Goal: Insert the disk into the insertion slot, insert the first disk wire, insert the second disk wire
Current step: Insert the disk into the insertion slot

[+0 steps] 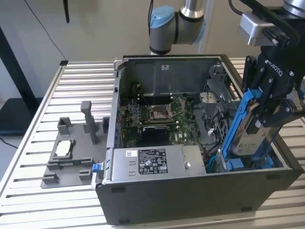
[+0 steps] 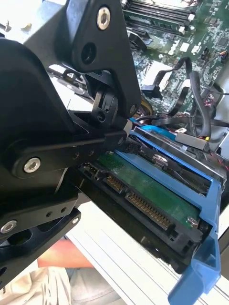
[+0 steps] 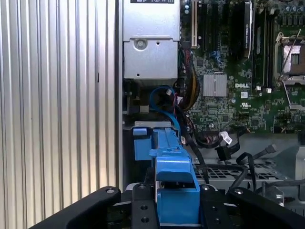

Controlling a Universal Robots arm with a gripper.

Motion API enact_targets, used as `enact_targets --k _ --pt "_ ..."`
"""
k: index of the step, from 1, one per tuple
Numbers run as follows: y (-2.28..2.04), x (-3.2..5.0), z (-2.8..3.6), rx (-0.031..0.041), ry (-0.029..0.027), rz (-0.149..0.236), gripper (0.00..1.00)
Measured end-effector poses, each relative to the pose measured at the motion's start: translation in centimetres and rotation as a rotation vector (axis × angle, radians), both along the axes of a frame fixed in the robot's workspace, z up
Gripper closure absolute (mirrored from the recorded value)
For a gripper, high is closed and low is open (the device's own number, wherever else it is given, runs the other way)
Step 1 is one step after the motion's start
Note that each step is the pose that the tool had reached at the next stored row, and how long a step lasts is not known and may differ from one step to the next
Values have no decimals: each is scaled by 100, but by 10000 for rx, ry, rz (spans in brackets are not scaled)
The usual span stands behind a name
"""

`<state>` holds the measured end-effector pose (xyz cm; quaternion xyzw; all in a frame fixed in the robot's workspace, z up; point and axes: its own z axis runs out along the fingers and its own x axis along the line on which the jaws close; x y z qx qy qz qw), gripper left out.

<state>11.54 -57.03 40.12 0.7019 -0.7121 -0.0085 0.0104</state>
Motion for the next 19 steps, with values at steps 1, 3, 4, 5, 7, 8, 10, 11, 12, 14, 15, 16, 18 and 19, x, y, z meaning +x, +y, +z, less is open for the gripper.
enact_targets --k 1,3,4,5,7,8,10,11,12,14,15,16,18,19 --pt "3 0 -14 2 0 8 67" --pt "14 -1 -42 7 -3 32 67" --pt "21 -1 -56 10 -6 46 67" --pt "27 -1 -67 13 -9 59 67" --pt "36 -2 -92 30 -18 89 67" --pt "42 -2 -105 48 -22 106 67" --pt "50 -3 -125 80 -29 139 67" --pt "53 -3 -136 99 -32 155 67" --pt "54 -3 -146 110 -33 170 67" --pt "54 -3 -155 122 -35 191 67" --pt "54 -3 -155 122 -35 193 67" --pt "54 -3 -155 122 -35 193 67" --pt "54 -2 -155 122 -34 195 67" --pt "54 -2 -155 122 -34 195 67"
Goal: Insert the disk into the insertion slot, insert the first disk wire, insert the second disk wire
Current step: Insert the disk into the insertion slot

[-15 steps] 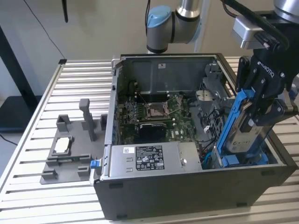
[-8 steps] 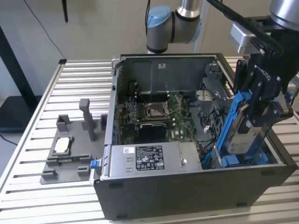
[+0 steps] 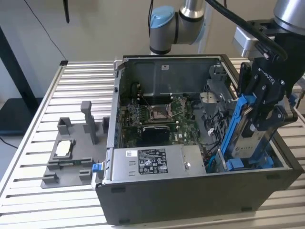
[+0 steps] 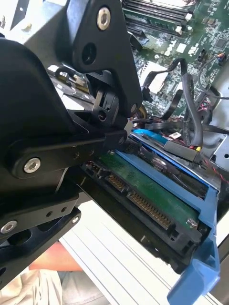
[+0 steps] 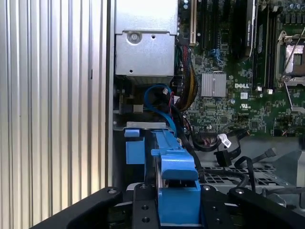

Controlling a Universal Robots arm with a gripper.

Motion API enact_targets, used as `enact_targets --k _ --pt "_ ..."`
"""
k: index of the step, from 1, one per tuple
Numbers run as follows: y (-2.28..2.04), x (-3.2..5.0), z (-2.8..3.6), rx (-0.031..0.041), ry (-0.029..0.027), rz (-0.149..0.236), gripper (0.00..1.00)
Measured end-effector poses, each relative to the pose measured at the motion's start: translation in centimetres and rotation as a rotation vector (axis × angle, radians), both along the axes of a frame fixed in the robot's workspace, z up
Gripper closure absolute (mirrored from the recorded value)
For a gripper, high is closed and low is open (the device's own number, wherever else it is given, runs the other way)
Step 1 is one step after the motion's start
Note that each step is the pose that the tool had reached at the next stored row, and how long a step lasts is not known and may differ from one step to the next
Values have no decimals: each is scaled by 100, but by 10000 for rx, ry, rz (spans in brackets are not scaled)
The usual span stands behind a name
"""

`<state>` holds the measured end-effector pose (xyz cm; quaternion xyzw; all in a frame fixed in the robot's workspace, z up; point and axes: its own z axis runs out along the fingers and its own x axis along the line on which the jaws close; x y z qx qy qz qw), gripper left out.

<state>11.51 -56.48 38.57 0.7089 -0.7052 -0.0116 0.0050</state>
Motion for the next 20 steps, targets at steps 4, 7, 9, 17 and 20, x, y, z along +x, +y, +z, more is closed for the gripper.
enact_targets --k 4,7,9,17,20 --pt "1 1 -1 4 0 3 66" --pt "0 0 0 1 0 1 60" --pt "0 0 0 0 0 1 60" --pt "1 0 0 -9 0 2 60" --pt "1 0 0 -13 -7 7 60"
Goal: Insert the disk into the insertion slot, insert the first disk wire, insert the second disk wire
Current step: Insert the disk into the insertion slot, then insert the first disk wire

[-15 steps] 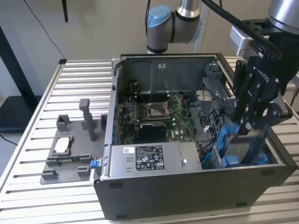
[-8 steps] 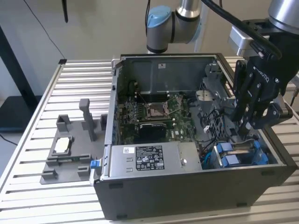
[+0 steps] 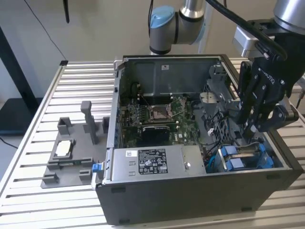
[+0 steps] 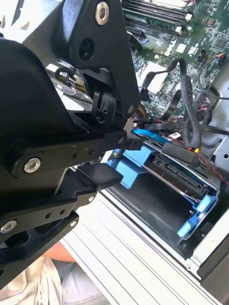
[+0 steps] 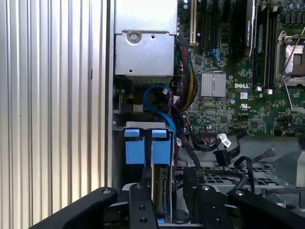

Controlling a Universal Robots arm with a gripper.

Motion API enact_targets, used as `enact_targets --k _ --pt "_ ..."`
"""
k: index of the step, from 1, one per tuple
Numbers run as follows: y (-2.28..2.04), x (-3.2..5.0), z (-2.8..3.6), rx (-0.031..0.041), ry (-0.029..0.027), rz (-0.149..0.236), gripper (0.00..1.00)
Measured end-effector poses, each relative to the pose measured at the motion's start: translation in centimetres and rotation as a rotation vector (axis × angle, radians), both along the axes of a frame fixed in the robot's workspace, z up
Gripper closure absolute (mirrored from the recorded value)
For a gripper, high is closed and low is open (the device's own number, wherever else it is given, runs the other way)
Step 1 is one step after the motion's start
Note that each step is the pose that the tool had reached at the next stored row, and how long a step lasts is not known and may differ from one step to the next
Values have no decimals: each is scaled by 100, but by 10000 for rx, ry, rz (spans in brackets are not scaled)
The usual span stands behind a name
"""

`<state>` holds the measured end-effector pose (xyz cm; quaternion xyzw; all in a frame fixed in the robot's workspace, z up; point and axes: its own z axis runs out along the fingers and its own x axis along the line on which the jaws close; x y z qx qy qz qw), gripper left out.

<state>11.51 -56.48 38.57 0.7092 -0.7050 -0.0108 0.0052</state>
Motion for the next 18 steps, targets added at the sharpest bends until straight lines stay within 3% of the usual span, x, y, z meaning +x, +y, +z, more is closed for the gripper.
enact_targets --k 1,4,5,6,11,12,13,16,17,18 --pt "0 -3 0 1 -107 17 60" --pt "-1 -4 -1 39 -527 92 60" --pt "0 -4 0 68 -626 117 60" --pt "0 -4 1 109 -695 143 60" --pt "0 -5 43 212 -843 192 60" --pt "1 -5 43 225 -912 191 60" --pt "2 -4 44 237 -1022 193 60" --pt "7 -8 45 276 -1460 203 60" --pt "12 -9 45 283 -1559 207 60" --pt "11 -10 55 292 -1600 210 60"
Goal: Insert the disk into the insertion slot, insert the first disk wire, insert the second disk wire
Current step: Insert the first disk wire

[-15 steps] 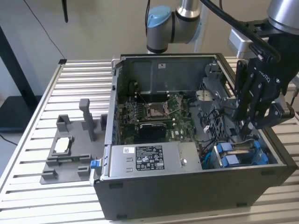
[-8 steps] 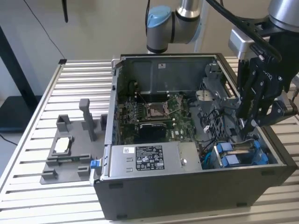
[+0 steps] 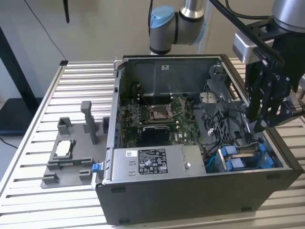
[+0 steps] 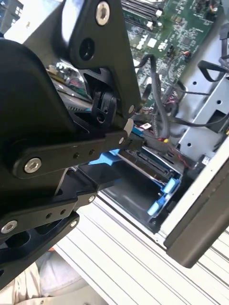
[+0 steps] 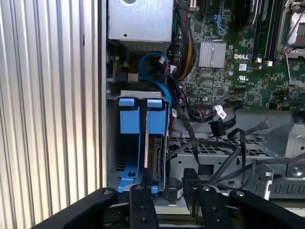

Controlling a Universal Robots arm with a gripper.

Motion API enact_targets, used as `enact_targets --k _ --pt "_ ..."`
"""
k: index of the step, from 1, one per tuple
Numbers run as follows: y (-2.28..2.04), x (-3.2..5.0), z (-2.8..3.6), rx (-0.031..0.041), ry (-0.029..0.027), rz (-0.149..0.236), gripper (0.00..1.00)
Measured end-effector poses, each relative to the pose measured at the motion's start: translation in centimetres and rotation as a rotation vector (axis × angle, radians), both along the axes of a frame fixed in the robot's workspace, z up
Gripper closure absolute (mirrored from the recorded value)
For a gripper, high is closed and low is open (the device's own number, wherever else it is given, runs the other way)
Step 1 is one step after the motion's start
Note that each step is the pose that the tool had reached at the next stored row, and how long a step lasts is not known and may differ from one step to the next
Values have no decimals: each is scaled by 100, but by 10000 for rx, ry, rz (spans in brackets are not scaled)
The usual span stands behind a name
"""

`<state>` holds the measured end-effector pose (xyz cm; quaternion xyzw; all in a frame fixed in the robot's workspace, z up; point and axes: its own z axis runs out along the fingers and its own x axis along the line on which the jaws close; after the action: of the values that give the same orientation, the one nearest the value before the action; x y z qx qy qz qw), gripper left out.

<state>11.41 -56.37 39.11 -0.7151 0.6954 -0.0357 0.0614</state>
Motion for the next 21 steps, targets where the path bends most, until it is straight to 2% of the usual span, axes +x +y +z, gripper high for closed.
enact_targets --k 2,4,7,8,9,12,13,14,16,19,21 --pt "12 1 12 10 -34 5 60" --pt "46 0 13 10 -35 12 60" --pt "127 -1 11 9 -56 48 60" --pt "149 -1 5 9 -108 80 60" --pt "162 0 0 2 -193 131 60" --pt "179 0 -16 -16 -506 347 60" --pt "182 0 -25 -15 -578 395 60" --pt "185 0 -33 -16 -623 423 60" --pt "188 -1 -45 -38 -656 459 60" --pt "191 -4 -53 -120 -655 556 60" --pt "192 -5 -60 -142 -656 613 60"
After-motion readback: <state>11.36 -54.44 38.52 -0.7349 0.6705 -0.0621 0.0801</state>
